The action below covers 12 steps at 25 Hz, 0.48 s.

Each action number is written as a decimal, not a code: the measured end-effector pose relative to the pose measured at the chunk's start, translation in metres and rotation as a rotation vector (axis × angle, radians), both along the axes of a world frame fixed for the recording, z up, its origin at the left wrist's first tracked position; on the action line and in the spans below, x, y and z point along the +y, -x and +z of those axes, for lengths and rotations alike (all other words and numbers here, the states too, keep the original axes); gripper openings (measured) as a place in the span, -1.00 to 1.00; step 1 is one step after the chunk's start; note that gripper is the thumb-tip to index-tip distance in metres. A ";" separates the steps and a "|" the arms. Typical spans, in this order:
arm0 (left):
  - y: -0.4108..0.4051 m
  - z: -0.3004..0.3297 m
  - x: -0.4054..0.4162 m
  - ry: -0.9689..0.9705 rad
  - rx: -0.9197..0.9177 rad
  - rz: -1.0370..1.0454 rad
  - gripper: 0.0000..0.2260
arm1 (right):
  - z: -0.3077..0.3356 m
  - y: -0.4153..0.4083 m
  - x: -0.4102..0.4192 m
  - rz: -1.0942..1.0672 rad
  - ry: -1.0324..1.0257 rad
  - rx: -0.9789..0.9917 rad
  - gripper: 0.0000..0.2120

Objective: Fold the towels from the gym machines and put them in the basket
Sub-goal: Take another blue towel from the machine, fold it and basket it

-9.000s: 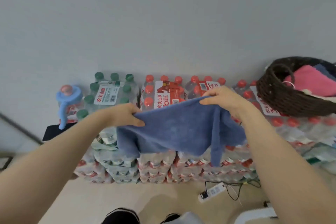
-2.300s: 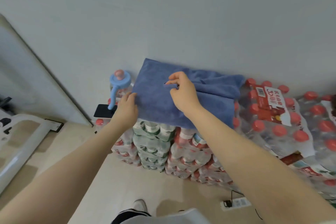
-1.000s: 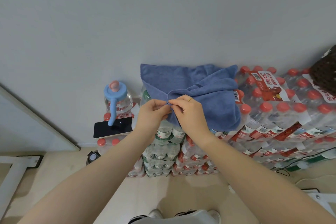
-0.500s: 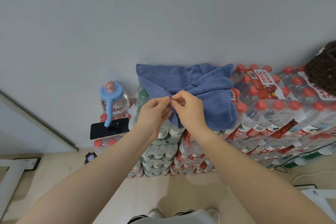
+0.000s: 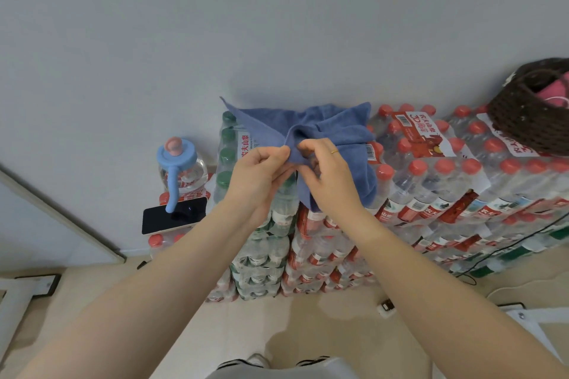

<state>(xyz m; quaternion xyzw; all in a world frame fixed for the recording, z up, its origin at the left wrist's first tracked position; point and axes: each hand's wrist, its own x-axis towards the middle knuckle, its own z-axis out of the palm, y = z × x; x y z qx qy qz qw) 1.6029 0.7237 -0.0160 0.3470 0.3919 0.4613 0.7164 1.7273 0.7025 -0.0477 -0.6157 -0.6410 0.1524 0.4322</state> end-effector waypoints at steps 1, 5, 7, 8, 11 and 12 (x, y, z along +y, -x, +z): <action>-0.006 0.006 -0.009 -0.019 -0.036 -0.015 -0.84 | 0.002 -0.009 -0.006 0.007 -0.007 0.021 -0.79; -0.037 0.027 -0.043 -0.093 -0.209 -0.087 -0.81 | 0.005 -0.056 -0.040 -0.074 0.007 0.027 -0.83; -0.056 0.037 -0.062 -0.082 -0.331 -0.080 -0.81 | 0.005 -0.084 -0.066 -0.128 0.089 0.104 -0.90; -0.065 0.041 -0.069 -0.059 -0.397 -0.061 -0.81 | 0.005 -0.097 -0.078 -0.136 0.136 0.139 -0.95; -0.084 0.048 -0.094 0.020 -0.564 0.050 -0.82 | -0.001 -0.139 -0.113 -0.145 0.228 0.116 -0.92; -0.087 0.049 -0.101 0.041 -0.603 0.089 -0.85 | -0.005 -0.153 -0.124 -0.167 0.245 0.080 -0.87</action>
